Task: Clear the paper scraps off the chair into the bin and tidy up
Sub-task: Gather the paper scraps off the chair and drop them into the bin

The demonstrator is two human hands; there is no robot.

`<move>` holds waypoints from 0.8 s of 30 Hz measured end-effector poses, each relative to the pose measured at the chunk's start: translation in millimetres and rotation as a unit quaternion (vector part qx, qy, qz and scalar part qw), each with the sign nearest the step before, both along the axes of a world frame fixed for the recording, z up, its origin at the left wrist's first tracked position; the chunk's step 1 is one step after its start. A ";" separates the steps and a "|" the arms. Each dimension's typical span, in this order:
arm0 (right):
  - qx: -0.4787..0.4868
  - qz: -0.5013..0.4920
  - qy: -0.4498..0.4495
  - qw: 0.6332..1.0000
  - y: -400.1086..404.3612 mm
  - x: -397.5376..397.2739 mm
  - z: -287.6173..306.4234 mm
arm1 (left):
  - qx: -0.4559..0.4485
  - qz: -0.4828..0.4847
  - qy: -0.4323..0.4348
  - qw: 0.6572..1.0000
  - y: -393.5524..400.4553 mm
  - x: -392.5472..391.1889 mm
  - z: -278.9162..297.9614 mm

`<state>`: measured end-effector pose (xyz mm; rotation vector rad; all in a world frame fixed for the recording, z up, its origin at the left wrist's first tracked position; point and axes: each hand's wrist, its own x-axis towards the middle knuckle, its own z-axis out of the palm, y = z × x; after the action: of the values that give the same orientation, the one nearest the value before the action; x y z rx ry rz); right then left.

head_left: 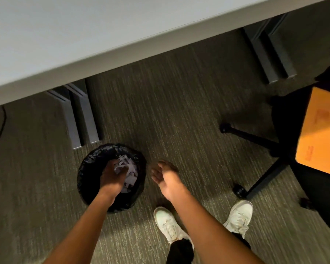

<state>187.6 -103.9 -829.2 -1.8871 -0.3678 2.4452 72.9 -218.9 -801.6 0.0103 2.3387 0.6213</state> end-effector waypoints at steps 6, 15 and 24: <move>0.024 -0.104 -0.006 0.994 67.2 70.1 17.8 | 0.048 -0.020 -0.022 0.998 64.4 45.5 1.2; 0.131 -0.113 -0.006 0.985 145.0 150.6 45.5 | 0.145 -0.107 -0.051 0.982 164.0 135.5 12.7; 0.322 -0.053 -0.093 0.941 221.7 261.8 74.7 | 0.189 -0.213 -0.093 0.954 264.4 240.5 40.9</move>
<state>449.4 117.7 -754.5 -1.7643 -0.9130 1.7638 313.5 45.5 -760.7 0.5907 1.9183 0.7966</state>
